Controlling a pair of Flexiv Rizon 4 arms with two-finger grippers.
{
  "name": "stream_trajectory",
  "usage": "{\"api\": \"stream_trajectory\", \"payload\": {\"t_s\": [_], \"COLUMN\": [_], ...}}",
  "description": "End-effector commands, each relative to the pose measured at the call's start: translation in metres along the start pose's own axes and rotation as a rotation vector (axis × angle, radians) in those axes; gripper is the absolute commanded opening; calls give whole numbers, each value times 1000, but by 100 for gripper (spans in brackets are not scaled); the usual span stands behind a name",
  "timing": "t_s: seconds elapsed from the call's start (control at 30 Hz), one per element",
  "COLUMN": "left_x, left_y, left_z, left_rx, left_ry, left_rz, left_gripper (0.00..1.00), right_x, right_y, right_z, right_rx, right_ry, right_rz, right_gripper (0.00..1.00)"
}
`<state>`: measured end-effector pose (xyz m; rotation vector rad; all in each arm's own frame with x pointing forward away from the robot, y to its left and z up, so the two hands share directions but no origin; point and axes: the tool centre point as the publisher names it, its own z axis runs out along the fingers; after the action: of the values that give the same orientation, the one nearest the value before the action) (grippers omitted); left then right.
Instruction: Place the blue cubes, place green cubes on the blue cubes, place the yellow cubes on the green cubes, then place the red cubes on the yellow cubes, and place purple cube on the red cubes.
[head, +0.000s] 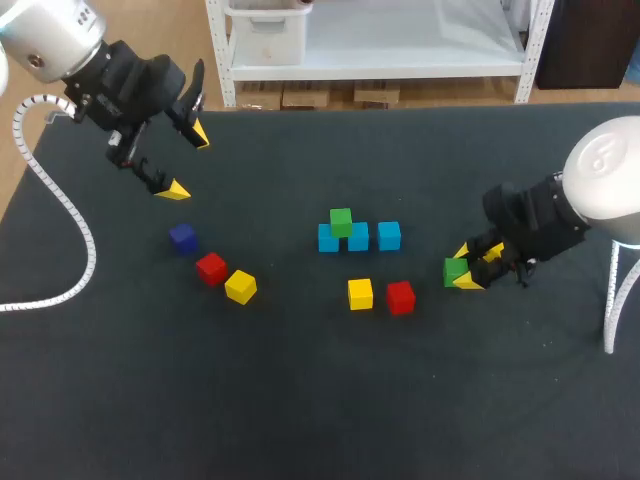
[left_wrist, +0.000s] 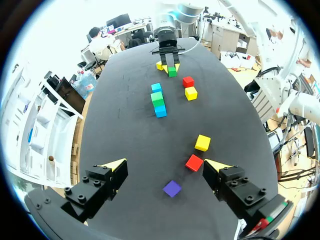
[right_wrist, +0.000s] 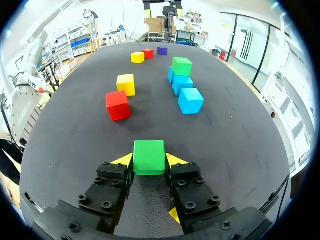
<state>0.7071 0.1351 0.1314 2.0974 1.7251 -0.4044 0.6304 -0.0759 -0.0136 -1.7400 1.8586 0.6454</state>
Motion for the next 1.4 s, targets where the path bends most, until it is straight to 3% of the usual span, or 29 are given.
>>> {"api": "stream_trajectory", "payload": {"t_s": [0.03, 0.33, 0.97, 1.4], "left_x": [1, 1, 1, 1], "left_y": [1, 1, 1, 1], "left_z": [0, 0, 0, 0], "left_rx": [2, 2, 2, 2], "left_ry": [-1, -1, -1, -1], "left_rz": [2, 2, 2, 2], "left_gripper": [100, 100, 100, 100], "right_x": [-12, -51, -109, -119], "right_y": [5, -4, -46, -57], "right_z": [-8, -15, 22, 42], "right_rx": [-28, -71, -47, -26], "right_ry": [7, 13, 19, 20], "right_rz": [-19, -88, -125, -118], "right_gripper": [0, 0, 0, 0]}}
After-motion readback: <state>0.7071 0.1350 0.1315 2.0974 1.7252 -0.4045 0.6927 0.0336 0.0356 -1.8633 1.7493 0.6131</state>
